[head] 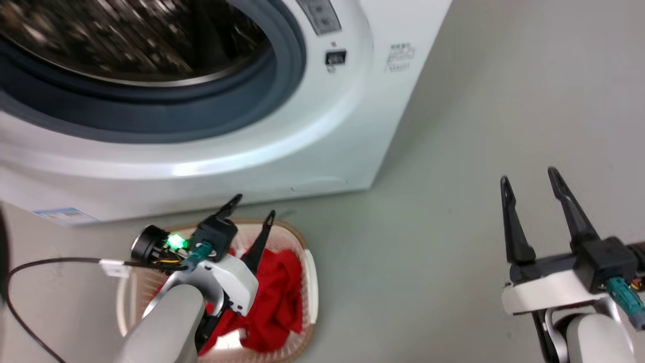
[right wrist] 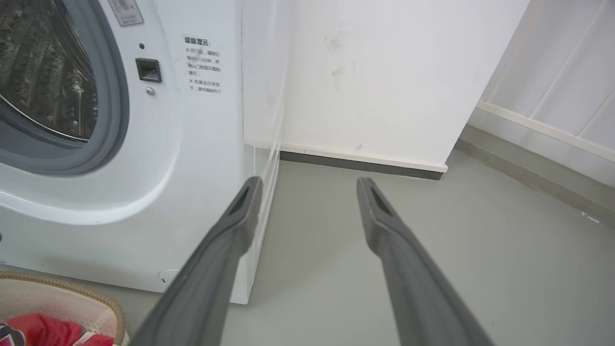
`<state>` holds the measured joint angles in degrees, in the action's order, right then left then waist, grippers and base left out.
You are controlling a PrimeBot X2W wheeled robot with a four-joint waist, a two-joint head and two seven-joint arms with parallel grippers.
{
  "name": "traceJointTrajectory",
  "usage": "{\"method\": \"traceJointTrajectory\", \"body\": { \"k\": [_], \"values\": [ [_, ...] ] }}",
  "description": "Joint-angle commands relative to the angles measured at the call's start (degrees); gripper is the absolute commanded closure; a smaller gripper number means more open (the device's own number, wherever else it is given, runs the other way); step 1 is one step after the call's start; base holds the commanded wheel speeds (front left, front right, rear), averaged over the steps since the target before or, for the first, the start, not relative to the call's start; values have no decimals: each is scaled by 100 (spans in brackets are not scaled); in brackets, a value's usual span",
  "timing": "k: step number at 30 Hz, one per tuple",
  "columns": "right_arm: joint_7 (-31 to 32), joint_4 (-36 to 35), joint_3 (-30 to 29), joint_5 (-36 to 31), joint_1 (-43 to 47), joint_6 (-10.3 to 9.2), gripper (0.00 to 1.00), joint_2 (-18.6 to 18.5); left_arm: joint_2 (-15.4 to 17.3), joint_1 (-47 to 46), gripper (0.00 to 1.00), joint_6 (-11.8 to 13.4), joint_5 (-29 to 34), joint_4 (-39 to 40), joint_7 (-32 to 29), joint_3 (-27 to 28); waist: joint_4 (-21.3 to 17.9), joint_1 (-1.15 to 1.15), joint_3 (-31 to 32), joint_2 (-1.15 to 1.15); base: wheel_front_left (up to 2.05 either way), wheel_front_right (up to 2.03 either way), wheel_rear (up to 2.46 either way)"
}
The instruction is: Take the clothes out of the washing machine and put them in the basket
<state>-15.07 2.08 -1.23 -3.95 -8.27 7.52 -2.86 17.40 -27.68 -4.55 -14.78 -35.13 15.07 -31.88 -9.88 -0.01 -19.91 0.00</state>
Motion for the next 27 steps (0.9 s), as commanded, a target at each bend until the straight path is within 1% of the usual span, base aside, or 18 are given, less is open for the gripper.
{"method": "traceJointTrajectory", "body": {
  "k": [1, 8, 11, 16, 19, 27],
  "values": [
    [-15, 16, -13, -54, 120, -7, 0, -4, -16, 184, 0, 86, -23, 186, 15, 148, 404, 1, 654, 0, 0, 0, 0],
    [-15, 26, -144, -136, 525, -6, 0, -4, 58, 1102, 0, 409, -5, 1467, 15, 1121, 695, 1, 1346, 0, 0, 0, 0],
    [-15, -2, -173, -141, 691, -6, 0, -2, 5, 1574, 0, 511, 51, 2014, 15, 1486, 779, 1, 1555, 0, 0, 0, 0],
    [-15, -140, -351, -96, 1041, -7, 0, -3, -251, 2301, 0, 435, 108, 2791, 15, 2027, 942, 1, 1864, 0, 0, 0, 0],
    [-15, -252, -395, -73, 1251, -6, 0, 0, -462, 2697, 0, 454, 171, 3090, 15, 2344, 990, 1, 1943, 0, 0, 0, 0],
    [-15, -213, -497, 289, 1600, -6, 0, -2, -906, 3353, 0, 389, 533, 3213, 15, 2948, 1005, 1, 2104, 0, 0, 0, 0]
  ]
}}
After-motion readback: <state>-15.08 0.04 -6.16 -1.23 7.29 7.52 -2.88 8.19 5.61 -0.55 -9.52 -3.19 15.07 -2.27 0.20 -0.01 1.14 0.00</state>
